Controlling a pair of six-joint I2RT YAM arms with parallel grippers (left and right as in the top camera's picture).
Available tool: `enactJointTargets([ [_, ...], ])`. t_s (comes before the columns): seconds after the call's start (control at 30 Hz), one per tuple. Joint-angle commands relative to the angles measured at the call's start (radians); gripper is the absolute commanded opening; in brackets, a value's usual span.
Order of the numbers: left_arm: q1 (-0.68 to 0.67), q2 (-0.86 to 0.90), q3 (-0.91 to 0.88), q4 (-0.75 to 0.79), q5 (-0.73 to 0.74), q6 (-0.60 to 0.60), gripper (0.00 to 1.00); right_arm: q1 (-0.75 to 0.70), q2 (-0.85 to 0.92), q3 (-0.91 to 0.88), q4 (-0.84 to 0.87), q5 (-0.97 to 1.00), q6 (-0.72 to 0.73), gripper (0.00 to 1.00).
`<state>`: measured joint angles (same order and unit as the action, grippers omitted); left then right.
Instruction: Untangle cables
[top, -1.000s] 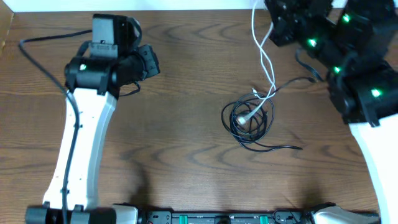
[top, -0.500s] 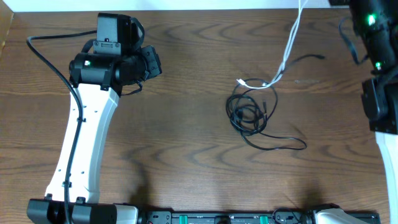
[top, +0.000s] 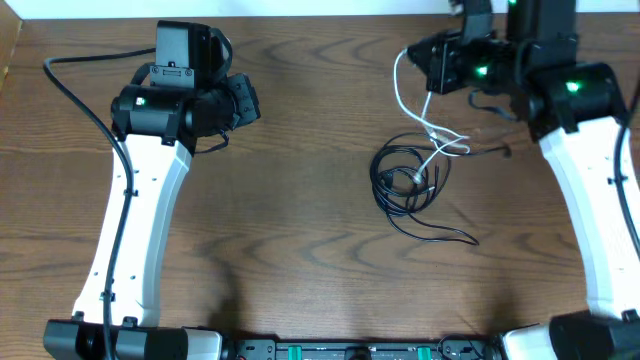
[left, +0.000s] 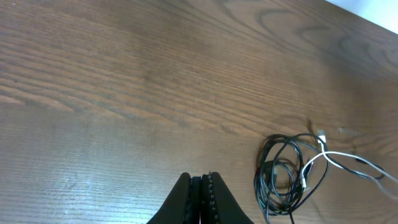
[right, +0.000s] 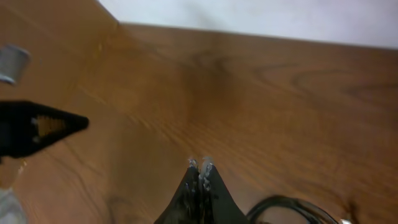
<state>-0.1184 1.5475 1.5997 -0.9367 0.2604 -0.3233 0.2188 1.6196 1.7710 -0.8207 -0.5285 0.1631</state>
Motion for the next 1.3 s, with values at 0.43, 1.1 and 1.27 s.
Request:
enactJointTargets([
  [0.43, -0.258, 0.191, -0.059, 0.081, 0.133, 0.016, 0.32, -0.158, -0.043, 0.004, -0.095, 0.059, -0.045, 0.01],
  [1.1, -0.460, 0.512, -0.059, 0.189, 0.114, 0.001, 0.68, -0.200, -0.043, 0.003, -0.162, 0.067, -0.091, 0.01],
  [1.27, -0.486, 0.548, -0.059, 0.237, 0.113, 0.003, 0.68, -0.200, -0.043, 0.003, -0.179, 0.067, -0.091, 0.01],
])
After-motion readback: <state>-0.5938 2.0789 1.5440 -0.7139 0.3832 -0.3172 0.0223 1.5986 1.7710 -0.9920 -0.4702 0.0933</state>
